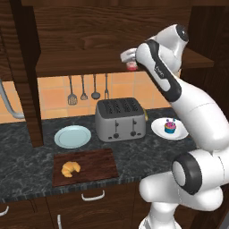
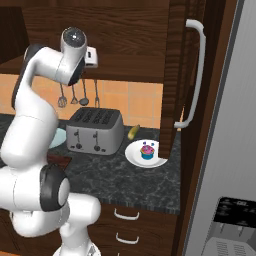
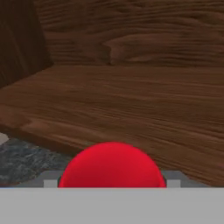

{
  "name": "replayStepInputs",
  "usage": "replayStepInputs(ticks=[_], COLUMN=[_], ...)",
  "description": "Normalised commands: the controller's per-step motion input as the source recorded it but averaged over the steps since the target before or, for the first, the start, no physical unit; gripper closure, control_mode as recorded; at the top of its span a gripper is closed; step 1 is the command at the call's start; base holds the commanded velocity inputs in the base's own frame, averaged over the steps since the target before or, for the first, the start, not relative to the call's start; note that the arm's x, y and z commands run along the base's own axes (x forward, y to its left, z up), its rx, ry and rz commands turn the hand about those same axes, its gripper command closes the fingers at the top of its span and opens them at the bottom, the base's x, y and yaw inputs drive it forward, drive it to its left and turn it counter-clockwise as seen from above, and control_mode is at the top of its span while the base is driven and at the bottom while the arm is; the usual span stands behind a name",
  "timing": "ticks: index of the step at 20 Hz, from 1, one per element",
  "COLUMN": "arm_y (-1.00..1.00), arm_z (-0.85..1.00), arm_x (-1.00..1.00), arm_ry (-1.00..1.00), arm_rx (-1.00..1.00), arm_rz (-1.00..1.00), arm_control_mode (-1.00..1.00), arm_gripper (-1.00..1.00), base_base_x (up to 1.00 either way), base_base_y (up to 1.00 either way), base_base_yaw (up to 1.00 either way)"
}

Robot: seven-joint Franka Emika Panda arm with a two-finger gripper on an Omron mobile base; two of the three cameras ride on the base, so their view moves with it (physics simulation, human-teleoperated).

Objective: From the different types of pastries on the counter, select a croissant and place it on the cutting board. Then retrieve a jar of jam from the cabinet and place it alongside the croissant on the cutting board.

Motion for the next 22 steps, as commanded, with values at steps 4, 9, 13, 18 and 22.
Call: replayStepInputs(ticks=[4,9,13,18,22], arm_y=[0.26,0.57,0.59,0.32,0.19], arm_z=[-0.36,-0.62,-0.82,-0.96,-0.81], arm_x=[-1.0,-0.91,-0.54,-0.11,-0.11], arm_ry=[0.0,0.0,0.0,0.0,0.0], arm_rx=[0.0,0.0,-0.01,-0.09,-0.13], arm_rz=[0.34,0.36,0.35,0.37,0.28], arm_control_mode=[-1.0,-1.0,-1.0,-1.0,-1.0], arm_gripper=[1.0,1.0,1.0,1.0,1.0], base_base_x=[0.0,0.0,0.0,0.0,0.0], base_base_y=[0.0,0.0,0.0,0.0,0.0], base_base_yaw=[0.0,0.0,0.0,0.0,0.0])
